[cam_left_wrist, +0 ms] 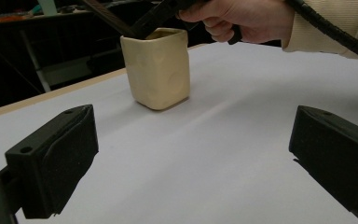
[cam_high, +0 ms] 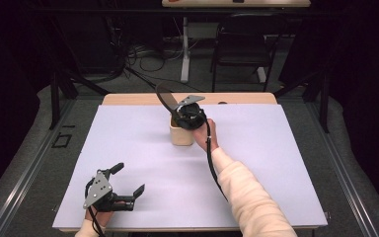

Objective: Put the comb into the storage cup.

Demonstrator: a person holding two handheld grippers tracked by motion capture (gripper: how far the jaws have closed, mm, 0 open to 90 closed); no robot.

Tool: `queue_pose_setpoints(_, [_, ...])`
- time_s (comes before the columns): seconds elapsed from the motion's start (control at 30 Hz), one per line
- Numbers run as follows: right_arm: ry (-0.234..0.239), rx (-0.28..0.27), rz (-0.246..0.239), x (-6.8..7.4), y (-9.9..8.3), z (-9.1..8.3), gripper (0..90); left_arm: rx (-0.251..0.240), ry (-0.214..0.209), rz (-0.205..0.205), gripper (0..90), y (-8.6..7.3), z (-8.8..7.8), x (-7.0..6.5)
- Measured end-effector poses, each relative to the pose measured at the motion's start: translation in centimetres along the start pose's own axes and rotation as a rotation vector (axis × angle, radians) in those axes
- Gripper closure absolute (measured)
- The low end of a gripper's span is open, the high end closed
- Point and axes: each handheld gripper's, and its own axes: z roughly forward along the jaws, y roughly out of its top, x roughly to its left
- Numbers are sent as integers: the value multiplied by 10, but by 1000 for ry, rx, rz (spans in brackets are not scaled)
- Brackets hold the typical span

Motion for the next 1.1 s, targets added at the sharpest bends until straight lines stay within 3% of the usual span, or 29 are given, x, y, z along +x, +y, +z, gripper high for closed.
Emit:
queue_pose_setpoints(0.07, [10,28,-5,1,2,-4,492,2,-1,2,11,0,0,0])
queue_pose_setpoints(0.2, [24,43,14,0,3,-10,425,1,0,2,11,0,0,0])
queue_pose_setpoints(0.3, [69,61,33,-4,2,-15,347,3,1,2,11,0,0,0])
queue_pose_setpoints(0.7, [168,64,43,-8,4,-33,160,6,5,1,11,0,-1,-1])
queue_pose_setpoints(1.1, [211,89,22,-11,0,-53,54,12,9,2,11,0,-1,-1])
